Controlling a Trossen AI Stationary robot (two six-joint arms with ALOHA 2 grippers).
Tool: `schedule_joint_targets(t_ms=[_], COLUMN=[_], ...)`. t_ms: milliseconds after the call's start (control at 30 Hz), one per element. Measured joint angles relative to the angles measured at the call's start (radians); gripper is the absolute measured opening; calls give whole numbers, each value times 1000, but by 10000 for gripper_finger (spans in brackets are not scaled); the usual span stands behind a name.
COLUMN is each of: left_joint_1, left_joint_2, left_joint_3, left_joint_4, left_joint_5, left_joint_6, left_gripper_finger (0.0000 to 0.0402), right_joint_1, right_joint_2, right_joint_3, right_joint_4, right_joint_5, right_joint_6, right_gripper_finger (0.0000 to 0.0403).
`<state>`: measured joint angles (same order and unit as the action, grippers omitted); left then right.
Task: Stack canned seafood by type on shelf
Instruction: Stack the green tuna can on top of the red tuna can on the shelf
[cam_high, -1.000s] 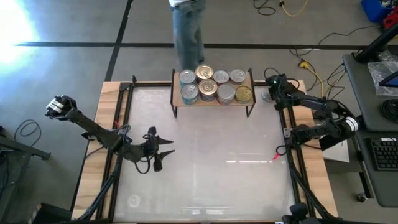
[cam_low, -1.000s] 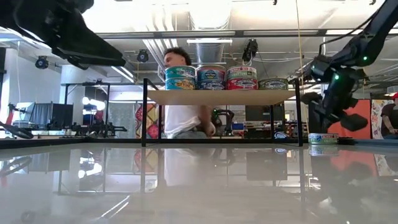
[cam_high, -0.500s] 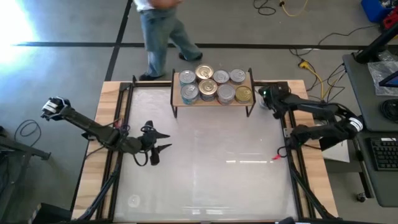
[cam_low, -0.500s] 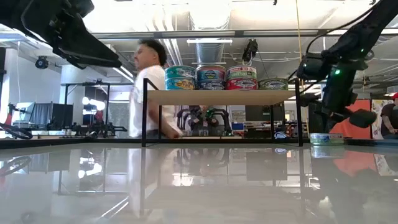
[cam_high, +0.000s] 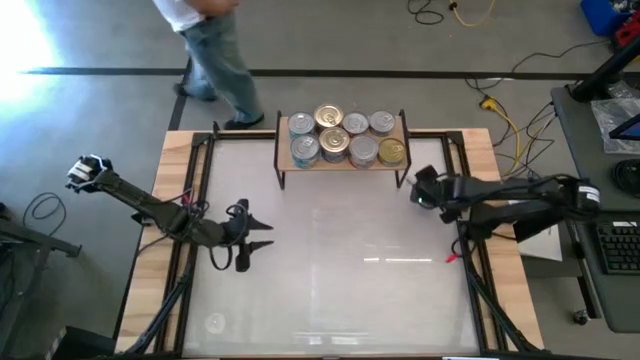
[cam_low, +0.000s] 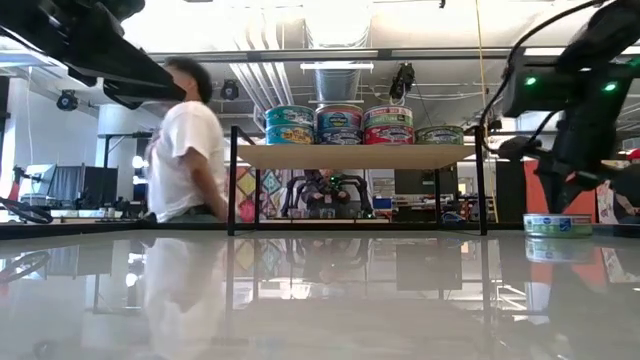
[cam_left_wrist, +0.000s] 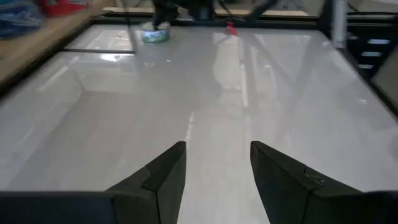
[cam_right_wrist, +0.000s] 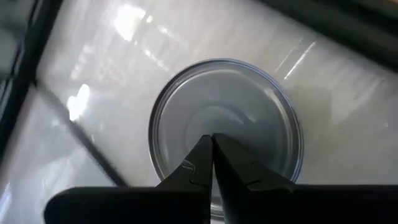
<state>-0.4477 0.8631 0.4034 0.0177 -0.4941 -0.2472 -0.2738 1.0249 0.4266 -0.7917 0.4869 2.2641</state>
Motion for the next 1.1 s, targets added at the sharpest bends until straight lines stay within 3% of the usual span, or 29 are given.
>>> schedule_joint_targets(t_ms=[200, 333, 567, 700, 900, 1100], left_joint_1=[-33, -45, -92, -158, -282, -328], left_joint_2=[-13, -12, 35, 65, 148, 336], left_joint_3=[0, 0, -6, -7, -7, -8], left_joint_4=[1, 1, 44, 51, 34, 110], left_joint_5=[17, 17, 3, -48, -235, -358], left_joint_6=[-2, -20, -50, -95, -242, -418], left_gripper_finger=[165, 165, 165, 165, 165, 165], right_joint_1=[171, 287, 458, 498, 501, 483], right_joint_2=[58, 185, 615, 775, 782, 672], right_joint_3=[11, 80, 425, 665, 911, 962], right_joint_4=[88, 183, 337, 393, 301, -73], right_joint_5=[-45, -81, -93, -66, -1, -25], right_joint_6=[5, 7, -4, -145, -507, -757], right_gripper_finger=[9, 9, 9, 9, 9, 9])
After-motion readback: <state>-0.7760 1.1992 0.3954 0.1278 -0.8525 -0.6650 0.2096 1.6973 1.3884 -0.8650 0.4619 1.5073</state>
